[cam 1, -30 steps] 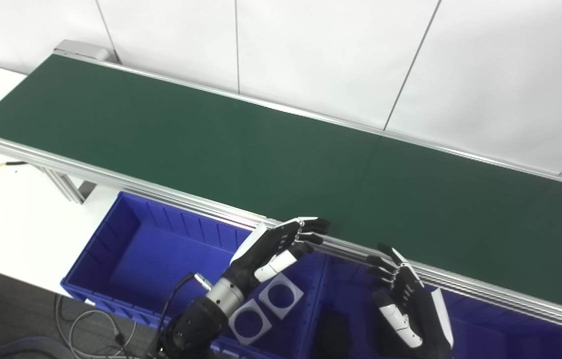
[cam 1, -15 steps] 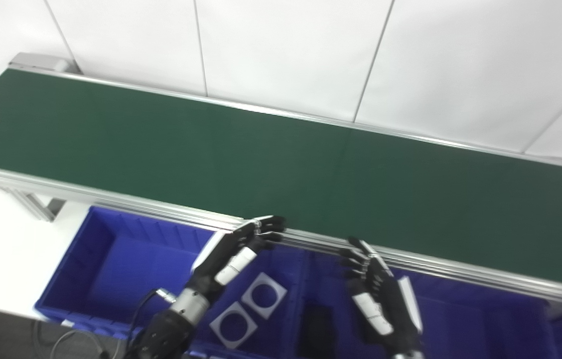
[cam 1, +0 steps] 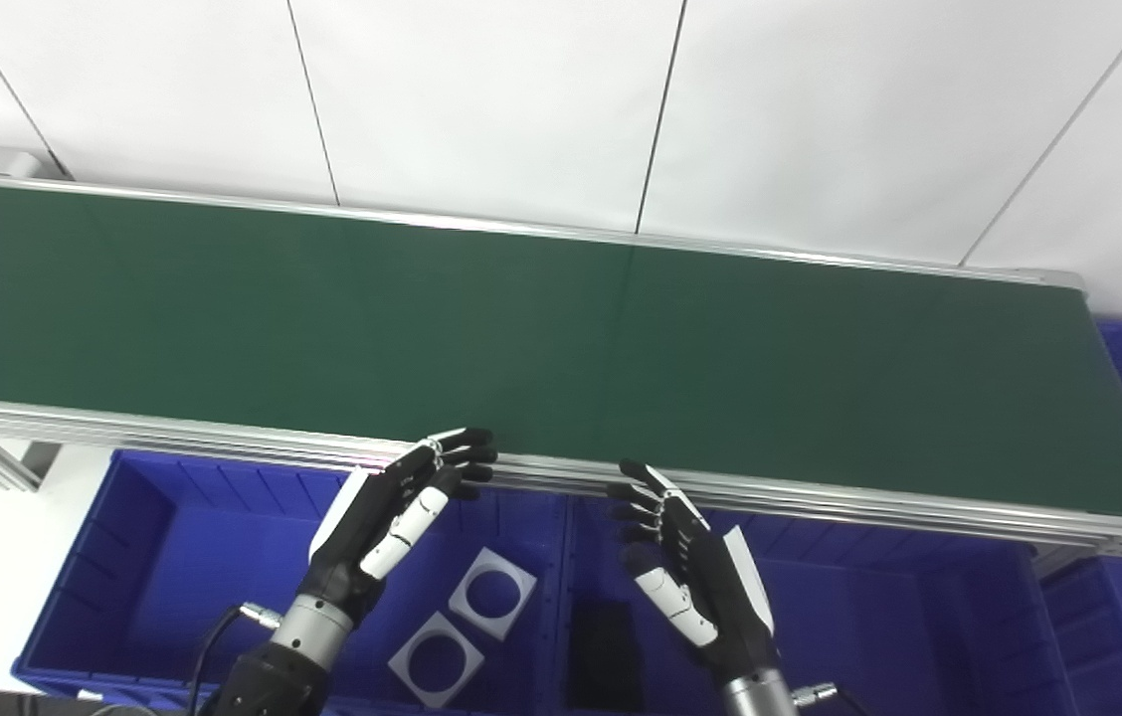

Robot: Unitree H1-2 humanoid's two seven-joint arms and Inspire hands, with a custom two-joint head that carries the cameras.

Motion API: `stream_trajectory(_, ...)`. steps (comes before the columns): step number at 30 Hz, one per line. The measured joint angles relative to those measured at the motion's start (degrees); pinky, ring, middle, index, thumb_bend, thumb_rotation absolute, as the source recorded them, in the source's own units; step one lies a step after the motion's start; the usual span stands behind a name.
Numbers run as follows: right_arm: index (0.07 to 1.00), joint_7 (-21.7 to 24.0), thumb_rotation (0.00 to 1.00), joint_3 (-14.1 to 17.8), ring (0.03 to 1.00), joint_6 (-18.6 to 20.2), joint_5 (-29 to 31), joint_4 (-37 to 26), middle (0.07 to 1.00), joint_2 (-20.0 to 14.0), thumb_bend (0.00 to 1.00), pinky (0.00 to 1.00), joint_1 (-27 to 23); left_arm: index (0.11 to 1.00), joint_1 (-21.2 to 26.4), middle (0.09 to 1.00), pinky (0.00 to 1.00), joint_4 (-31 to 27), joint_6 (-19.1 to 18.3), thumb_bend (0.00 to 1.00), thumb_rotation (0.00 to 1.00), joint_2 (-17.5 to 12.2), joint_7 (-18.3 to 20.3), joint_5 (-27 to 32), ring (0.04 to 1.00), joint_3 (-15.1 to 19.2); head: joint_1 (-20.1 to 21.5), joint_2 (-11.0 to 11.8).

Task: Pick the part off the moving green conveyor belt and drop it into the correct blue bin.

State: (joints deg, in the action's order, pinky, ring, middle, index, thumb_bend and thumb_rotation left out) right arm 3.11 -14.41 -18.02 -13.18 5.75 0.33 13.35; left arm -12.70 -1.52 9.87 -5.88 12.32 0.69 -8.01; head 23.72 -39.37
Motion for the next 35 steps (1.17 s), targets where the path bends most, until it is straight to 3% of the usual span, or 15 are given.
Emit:
stream_trajectory(6,0.880,-0.73,0.83,-0.38,0.747,0.00,-0.19,1.39,0.797,0.55,0.71,0.68,-0.88,0.795,-0.01,0.768,0.70,-1.70,-1.88,0.46,0.89,-0.33,0.05,0.19,0.732,0.26,-2.00,-0.62)
stream_trajectory(15,0.873,-0.76,0.84,-0.35,0.748,0.00,-0.21,1.46,0.791,0.41,0.69,0.67,-0.81,0.796,-0.06,0.773,0.70,-1.67,-1.89,0.47,0.81,-0.28,0.05,0.37,0.730,0.40,-2.54,-1.06)
stream_trajectory(21,0.872,-0.80,0.83,-0.46,0.748,0.00,-0.24,1.33,0.790,0.43,0.68,0.67,-0.60,0.804,-0.11,0.779,0.71,-1.68,-1.89,0.46,0.82,-0.35,0.06,0.87,0.741,0.46,1.58,-0.35)
stream_trajectory(25,0.873,-0.96,0.83,-0.56,0.738,0.00,-0.23,1.44,0.788,0.55,0.70,0.67,-0.65,0.796,-0.11,0.773,0.70,-1.71,-2.12,0.45,0.83,-0.59,0.07,0.89,0.733,0.64,1.33,-0.35)
stream_trajectory(30,0.878,-1.14,0.82,-0.55,0.747,0.00,-0.40,1.43,0.795,0.55,0.70,0.67,-0.67,0.790,-0.15,0.767,0.70,-1.89,-2.61,0.45,0.83,-0.56,0.05,0.70,0.734,0.56,-3.76,-1.05)
stream_trajectory(35,0.874,-1.11,0.82,-0.27,0.752,0.00,0.15,1.40,0.794,-0.09,0.69,0.68,-0.65,0.796,-0.15,0.773,0.69,-1.76,-2.57,0.45,0.80,0.07,0.05,0.73,0.730,0.12,-5.96,-1.06)
